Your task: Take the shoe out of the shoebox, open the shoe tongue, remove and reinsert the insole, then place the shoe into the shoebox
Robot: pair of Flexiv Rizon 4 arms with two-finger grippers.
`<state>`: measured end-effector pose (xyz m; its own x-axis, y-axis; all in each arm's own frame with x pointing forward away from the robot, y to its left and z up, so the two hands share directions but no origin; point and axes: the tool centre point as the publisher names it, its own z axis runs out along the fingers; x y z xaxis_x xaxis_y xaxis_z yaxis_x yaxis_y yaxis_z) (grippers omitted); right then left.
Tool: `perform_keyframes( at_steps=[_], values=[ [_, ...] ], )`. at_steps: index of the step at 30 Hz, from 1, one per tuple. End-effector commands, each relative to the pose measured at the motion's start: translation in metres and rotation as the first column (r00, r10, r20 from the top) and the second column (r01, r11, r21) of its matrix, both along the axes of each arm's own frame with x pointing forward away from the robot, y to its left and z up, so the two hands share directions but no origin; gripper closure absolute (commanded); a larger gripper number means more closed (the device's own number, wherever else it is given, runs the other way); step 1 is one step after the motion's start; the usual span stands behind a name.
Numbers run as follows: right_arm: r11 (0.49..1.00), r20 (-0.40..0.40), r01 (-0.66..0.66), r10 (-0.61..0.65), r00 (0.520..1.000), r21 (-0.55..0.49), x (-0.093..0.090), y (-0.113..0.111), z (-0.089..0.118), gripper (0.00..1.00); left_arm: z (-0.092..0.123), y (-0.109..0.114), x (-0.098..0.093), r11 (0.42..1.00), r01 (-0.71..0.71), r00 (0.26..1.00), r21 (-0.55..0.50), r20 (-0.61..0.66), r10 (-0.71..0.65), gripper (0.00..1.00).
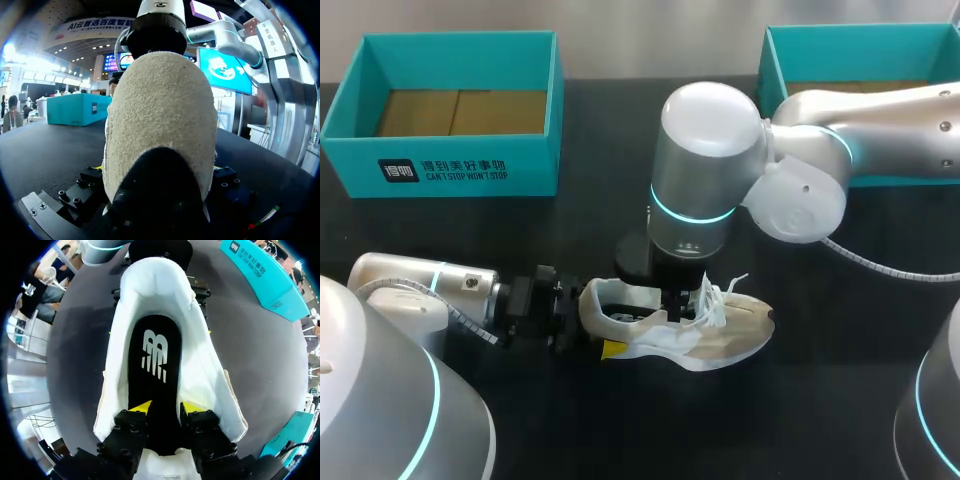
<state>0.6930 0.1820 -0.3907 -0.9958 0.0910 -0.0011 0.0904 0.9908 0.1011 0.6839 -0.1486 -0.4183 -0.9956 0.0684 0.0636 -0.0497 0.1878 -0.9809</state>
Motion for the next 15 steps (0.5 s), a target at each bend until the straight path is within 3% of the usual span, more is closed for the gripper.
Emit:
perform_keyframes(
  at_steps=[1, 10, 15],
  values=[
    [1.000, -0.028, -0.014, 0.014, 1.000, -0.007, 0.002, 0.006, -0.011, 0.60, 0.000, 0.000, -0.001, 1.000, -0.002, 1.000, 0.001, 0.000, 0.002, 1.00],
    [0.999, -0.106, -0.049, 0.047, 0.993, -0.018, -0.003, 0.009, -0.026, 0.51, 0.000, 0.000, -0.001, 1.000, -0.002, 1.000, 0.001, 0.000, 0.002, 1.00],
    [0.998, -0.156, -0.059, 0.057, 0.986, -0.013, -0.013, 0.012, -0.031, 0.53, 0.000, 0.000, -0.001, 1.000, -0.002, 1.000, 0.001, 0.000, 0.002, 1.00]
  ],
)
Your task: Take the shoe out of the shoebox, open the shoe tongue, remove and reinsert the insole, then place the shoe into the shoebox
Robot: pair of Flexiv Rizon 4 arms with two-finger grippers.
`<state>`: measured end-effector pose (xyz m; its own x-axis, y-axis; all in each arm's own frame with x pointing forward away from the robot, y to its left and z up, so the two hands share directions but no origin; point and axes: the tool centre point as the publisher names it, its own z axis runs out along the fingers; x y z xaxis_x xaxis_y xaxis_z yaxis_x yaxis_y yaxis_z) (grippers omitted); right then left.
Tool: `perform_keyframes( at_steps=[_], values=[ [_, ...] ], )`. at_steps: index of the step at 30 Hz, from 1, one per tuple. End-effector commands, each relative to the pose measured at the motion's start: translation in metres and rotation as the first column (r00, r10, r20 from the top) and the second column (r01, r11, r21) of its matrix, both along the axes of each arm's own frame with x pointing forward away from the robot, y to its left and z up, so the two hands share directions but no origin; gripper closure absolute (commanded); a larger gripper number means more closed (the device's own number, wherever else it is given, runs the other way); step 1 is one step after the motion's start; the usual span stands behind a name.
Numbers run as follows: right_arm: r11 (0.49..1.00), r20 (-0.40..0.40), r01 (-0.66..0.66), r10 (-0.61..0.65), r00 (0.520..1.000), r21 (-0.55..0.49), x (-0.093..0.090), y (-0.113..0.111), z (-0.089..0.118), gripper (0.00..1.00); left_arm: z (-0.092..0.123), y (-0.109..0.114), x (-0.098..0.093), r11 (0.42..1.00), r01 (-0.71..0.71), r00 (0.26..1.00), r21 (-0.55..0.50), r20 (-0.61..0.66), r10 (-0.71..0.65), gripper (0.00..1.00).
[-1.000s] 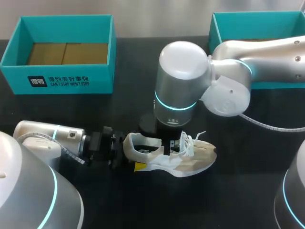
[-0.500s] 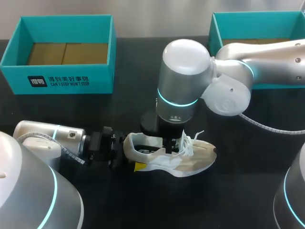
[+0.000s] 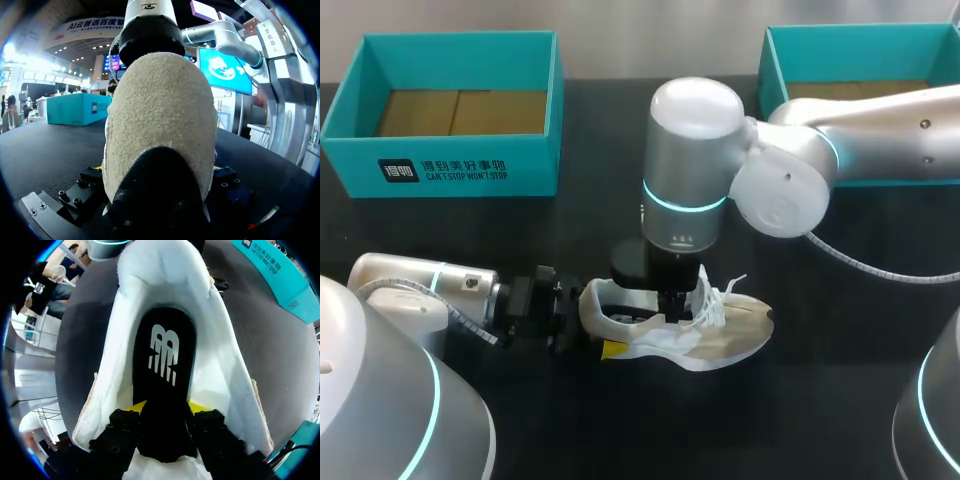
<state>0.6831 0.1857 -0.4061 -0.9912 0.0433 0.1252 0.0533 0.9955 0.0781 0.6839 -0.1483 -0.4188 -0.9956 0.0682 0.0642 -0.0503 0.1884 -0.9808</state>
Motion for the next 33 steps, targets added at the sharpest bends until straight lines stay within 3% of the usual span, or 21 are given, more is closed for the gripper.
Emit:
perform_keyframes(
  at_steps=[1, 12, 14, 15, 16, 17, 24, 33],
  values=[
    [1.000, -0.034, -0.012, 0.011, 0.999, -0.009, -0.006, 0.009, -0.016, 0.53, 0.000, 0.000, -0.001, 1.000, -0.002, 1.000, 0.001, 0.001, 0.002, 1.00],
    [0.999, -0.125, -0.041, 0.040, 0.991, -0.010, -0.030, 0.005, -0.027, 0.65, 0.000, 0.000, -0.001, 1.000, -0.002, 1.000, 0.001, 0.001, 0.002, 1.00],
    [0.999, -0.135, -0.043, 0.042, 0.990, -0.009, -0.032, 0.005, -0.029, 0.74, 0.000, 0.000, -0.001, 1.000, -0.002, 1.000, 0.001, 0.001, 0.002, 1.00],
    [0.999, -0.137, -0.042, 0.041, 0.990, -0.009, -0.032, 0.004, -0.029, 0.82, 0.000, 0.000, -0.001, 1.000, -0.002, 1.000, 0.001, 0.001, 0.002, 1.00],
    [0.999, -0.138, -0.041, 0.039, 0.990, -0.008, -0.032, 0.004, -0.029, 0.98, 0.000, 0.000, -0.001, 1.000, -0.002, 1.000, 0.001, 0.001, 0.002, 1.00],
    [0.999, -0.138, -0.039, 0.038, 0.990, -0.007, -0.033, 0.003, -0.029, 1.00, 0.000, 0.000, -0.001, 1.000, -0.002, 1.000, 0.001, 0.001, 0.002, 1.00],
    [0.998, -0.079, 0.000, 0.005, 0.997, 0.056, -0.029, -0.006, -0.011, 1.00, 0.000, 0.000, -0.001, 1.000, -0.002, 1.000, 0.001, 0.001, 0.002, 1.00],
    [0.974, 0.013, 0.028, -0.032, 0.999, 0.225, -0.023, -0.017, 0.020, 1.00, 0.000, 0.000, -0.001, 1.000, -0.002, 1.000, 0.001, 0.001, 0.002, 1.00]
  ],
)
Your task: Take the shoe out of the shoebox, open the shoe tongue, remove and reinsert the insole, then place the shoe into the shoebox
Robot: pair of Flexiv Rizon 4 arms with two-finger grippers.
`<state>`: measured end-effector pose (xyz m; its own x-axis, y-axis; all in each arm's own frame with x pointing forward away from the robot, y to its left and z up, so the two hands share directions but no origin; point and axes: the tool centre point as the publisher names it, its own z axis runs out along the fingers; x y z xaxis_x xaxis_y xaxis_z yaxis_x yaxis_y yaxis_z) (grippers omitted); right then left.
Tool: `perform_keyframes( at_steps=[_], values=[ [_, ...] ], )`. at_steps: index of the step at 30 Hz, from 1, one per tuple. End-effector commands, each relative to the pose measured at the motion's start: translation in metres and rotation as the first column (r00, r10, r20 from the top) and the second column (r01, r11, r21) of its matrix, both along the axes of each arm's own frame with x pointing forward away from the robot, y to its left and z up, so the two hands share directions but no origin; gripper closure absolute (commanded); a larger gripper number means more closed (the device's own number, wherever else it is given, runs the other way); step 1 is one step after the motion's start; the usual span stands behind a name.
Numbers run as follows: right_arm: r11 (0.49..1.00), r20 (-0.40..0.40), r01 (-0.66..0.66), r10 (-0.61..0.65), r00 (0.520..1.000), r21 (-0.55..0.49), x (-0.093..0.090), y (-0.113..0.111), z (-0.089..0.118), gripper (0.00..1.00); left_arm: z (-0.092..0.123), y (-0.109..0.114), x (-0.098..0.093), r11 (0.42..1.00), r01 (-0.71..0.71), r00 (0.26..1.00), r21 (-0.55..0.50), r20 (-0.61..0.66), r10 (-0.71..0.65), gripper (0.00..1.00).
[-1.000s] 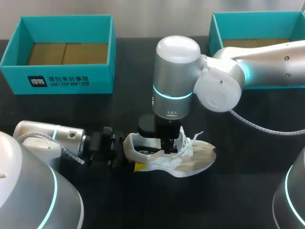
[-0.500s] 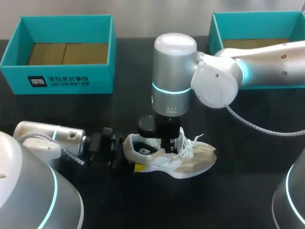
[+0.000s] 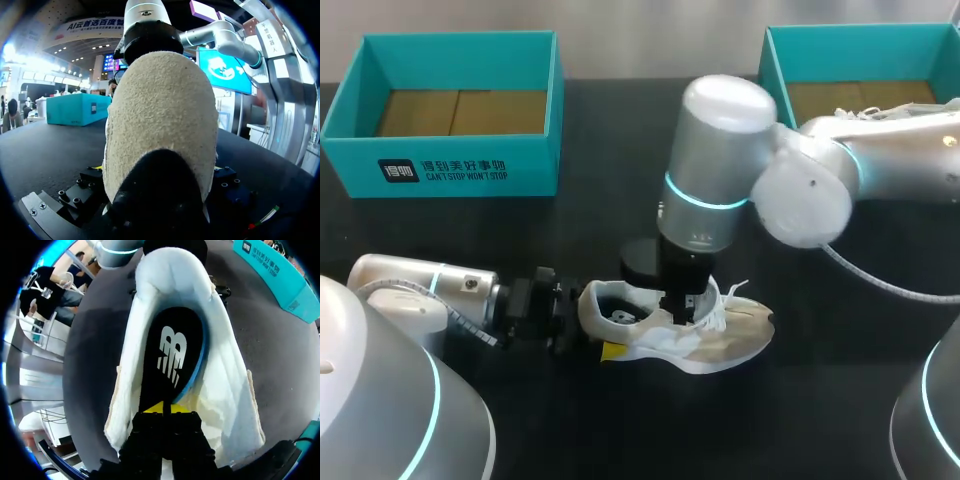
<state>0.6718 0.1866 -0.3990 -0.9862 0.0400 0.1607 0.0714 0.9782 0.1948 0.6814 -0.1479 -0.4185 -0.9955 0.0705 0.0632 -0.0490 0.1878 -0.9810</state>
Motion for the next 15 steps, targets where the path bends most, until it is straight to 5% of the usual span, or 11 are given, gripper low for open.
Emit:
perform_keyframes(
  at_steps=[1, 15],
  values=[
    [0.992, 0.053, 0.018, -0.024, 0.998, 0.126, -0.011, -0.018, 0.015, 1.00, 0.000, -0.001, 0.002, 1.000, -0.004, 1.000, 0.001, 0.000, 0.004, 1.00],
    [0.950, 0.133, -0.030, -0.012, 0.991, 0.310, 0.006, -0.026, 0.038, 1.00, 0.000, -0.001, 0.002, 1.000, -0.004, 1.000, 0.001, 0.000, 0.004, 1.00]
  ],
)
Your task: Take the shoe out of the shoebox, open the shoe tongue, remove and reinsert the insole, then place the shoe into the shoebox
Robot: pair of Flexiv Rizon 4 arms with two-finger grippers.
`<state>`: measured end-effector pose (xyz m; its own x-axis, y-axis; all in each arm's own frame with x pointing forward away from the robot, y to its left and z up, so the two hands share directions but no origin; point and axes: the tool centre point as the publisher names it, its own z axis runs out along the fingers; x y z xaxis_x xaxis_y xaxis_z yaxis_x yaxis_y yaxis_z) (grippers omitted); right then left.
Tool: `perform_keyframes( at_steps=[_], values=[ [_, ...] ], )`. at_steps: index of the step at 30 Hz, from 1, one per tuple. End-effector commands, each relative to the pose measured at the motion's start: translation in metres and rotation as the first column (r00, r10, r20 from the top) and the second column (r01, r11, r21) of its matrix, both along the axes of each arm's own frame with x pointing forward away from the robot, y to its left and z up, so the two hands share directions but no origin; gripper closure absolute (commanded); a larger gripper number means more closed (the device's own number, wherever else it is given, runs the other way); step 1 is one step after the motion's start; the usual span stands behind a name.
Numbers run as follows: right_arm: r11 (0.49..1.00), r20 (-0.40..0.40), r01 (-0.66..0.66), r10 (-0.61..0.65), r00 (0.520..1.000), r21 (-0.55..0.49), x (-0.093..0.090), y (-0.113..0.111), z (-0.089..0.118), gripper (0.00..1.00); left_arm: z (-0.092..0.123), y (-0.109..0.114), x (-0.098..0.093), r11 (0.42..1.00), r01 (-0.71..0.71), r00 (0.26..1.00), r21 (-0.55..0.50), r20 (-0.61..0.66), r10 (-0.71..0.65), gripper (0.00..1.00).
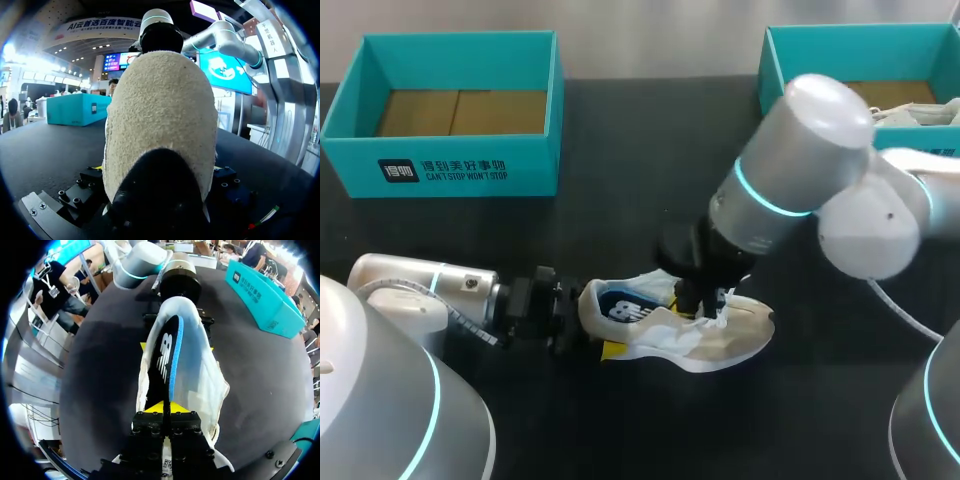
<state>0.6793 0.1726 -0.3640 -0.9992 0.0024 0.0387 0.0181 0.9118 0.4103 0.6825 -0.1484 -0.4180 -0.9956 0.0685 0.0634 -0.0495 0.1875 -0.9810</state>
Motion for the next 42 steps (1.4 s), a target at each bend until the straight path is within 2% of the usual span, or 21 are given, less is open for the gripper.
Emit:
perform_keyframes(
  at_steps=[1, 13, 23, 30, 38, 42],
  values=[
    [0.995, 0.007, -0.004, 0.004, 1.000, 0.099, 0.000, -0.012, 0.002, 1.00, 0.000, 0.000, 0.001, 1.000, -0.002, 1.000, 0.002, 0.000, 0.002, 1.00],
    [0.978, 0.052, -0.100, 0.092, 0.994, 0.181, 0.013, -0.008, 0.015, 1.00, 0.000, 0.000, 0.001, 1.000, -0.002, 1.000, 0.002, 0.000, 0.002, 1.00],
    [0.942, 0.118, -0.276, 0.256, 0.959, 0.193, 0.017, 0.020, 0.039, 1.00, 0.000, 0.000, 0.001, 1.000, -0.002, 1.000, 0.002, 0.000, 0.002, 1.00],
    [0.917, 0.106, -0.365, 0.351, 0.930, 0.162, 0.015, 0.041, 0.041, 1.00, 0.000, 0.000, 0.001, 1.000, -0.002, 1.000, 0.002, 0.000, 0.002, 1.00],
    [0.900, 0.102, -0.409, 0.398, 0.912, 0.149, 0.018, 0.057, 0.044, 1.00, 0.000, 0.000, 0.001, 1.000, -0.002, 1.000, 0.002, 0.000, 0.002, 1.00],
    [0.884, 0.056, -0.455, 0.451, 0.891, 0.110, 0.019, 0.068, 0.044, 1.00, 0.000, 0.000, 0.001, 1.000, -0.002, 1.000, 0.002, 0.000, 0.002, 1.00]
  ],
)
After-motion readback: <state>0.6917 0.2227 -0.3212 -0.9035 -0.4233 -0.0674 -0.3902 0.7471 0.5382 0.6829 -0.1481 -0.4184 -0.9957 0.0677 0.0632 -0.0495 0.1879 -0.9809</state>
